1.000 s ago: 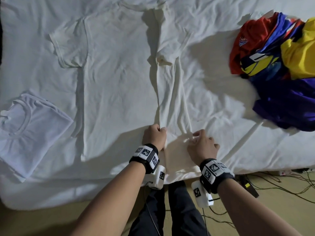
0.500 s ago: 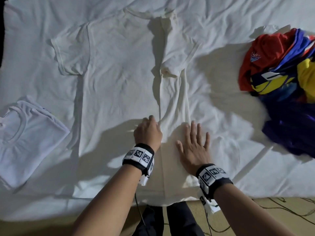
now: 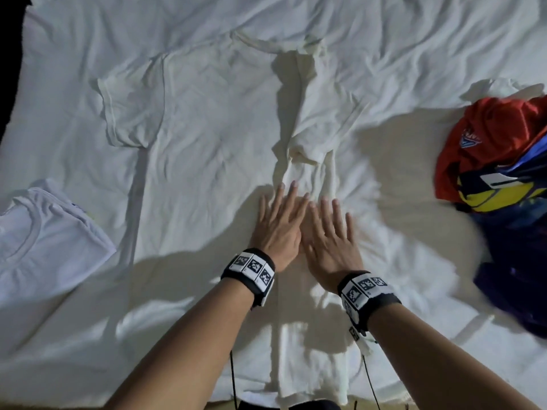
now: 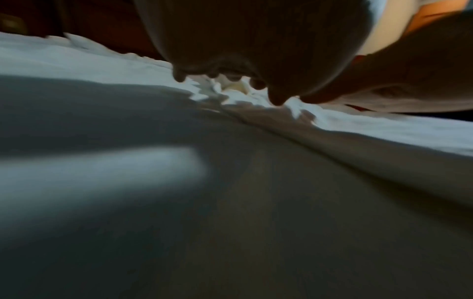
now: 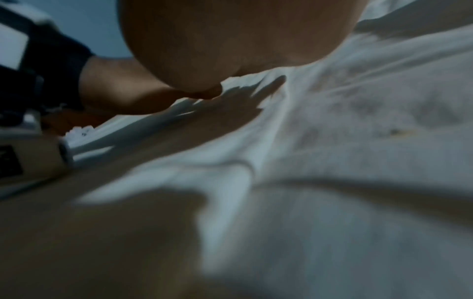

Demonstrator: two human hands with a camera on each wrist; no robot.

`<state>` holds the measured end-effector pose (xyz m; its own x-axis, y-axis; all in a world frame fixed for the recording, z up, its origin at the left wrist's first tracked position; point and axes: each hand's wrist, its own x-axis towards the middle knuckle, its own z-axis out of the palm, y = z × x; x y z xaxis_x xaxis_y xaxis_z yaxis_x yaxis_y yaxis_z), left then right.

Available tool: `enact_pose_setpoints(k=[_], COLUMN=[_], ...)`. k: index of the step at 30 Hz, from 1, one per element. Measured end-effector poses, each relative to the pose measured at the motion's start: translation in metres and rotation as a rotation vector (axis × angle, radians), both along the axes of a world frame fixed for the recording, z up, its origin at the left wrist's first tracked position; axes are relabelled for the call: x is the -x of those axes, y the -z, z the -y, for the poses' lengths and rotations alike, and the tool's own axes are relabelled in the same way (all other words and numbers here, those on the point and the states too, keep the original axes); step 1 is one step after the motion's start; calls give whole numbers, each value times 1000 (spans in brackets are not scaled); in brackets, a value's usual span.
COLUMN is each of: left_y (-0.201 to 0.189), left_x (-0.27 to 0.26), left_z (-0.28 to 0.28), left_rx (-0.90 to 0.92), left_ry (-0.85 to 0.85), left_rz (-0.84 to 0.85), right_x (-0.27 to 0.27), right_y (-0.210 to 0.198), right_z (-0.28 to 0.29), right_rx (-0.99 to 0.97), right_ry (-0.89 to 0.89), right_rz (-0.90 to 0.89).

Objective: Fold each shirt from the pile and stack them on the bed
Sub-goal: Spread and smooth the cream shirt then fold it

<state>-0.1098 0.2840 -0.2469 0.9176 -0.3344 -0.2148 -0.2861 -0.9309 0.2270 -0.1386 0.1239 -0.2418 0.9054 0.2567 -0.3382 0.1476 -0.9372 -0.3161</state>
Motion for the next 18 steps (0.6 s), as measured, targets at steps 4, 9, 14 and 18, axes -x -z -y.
enact_pose_setpoints(k=[4, 9, 14, 18], left_y=[10, 7, 12, 15], left_x=[-26, -38, -39, -48], left_z=[-12, -30, -25, -44], left_rx=[-159, -96, -84, -129], left_ry=[26, -242, 58, -82], left_rz=[-77, -27, -46, -51], right_x=[-17, -22, -44, -50], right_y=[11, 3, 17, 18], right_z=[17, 12, -2, -2], right_rx=[22, 21, -24, 17], right_ry=[15, 108, -16, 76], right_rz=[-142, -43, -13, -25])
